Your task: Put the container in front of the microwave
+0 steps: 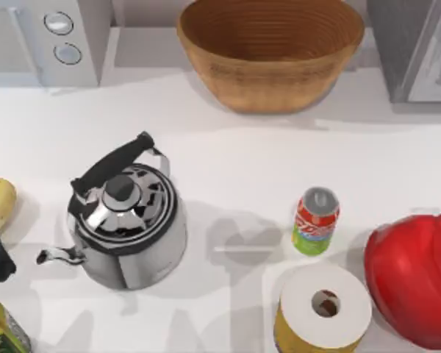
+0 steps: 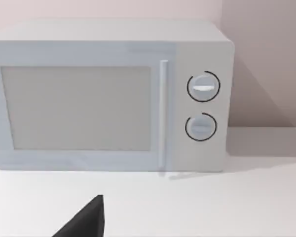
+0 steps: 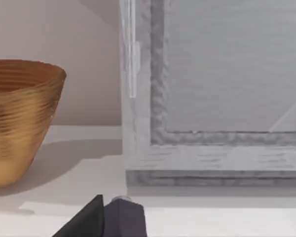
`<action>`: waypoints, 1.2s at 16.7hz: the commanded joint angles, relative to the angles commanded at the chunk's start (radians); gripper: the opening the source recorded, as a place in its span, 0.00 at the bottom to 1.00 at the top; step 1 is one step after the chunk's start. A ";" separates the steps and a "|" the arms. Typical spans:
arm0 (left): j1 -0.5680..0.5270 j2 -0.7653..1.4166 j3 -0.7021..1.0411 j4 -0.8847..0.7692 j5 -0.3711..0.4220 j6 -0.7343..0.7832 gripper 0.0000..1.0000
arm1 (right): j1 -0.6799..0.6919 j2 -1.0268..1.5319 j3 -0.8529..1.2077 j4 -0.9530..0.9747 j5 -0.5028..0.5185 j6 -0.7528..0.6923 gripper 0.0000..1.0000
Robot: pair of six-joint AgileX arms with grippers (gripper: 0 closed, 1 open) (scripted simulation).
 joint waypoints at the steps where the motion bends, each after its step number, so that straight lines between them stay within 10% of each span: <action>1: 0.000 0.000 0.000 0.000 0.000 0.000 1.00 | 0.000 0.000 0.000 0.000 0.000 0.000 1.00; 9: -0.128 0.288 0.286 -0.200 -0.002 -0.014 1.00 | 0.000 0.000 0.000 0.000 0.000 0.000 1.00; 20: -0.563 1.461 1.431 -0.861 -0.004 -0.063 1.00 | 0.000 0.000 0.000 0.000 0.000 0.000 1.00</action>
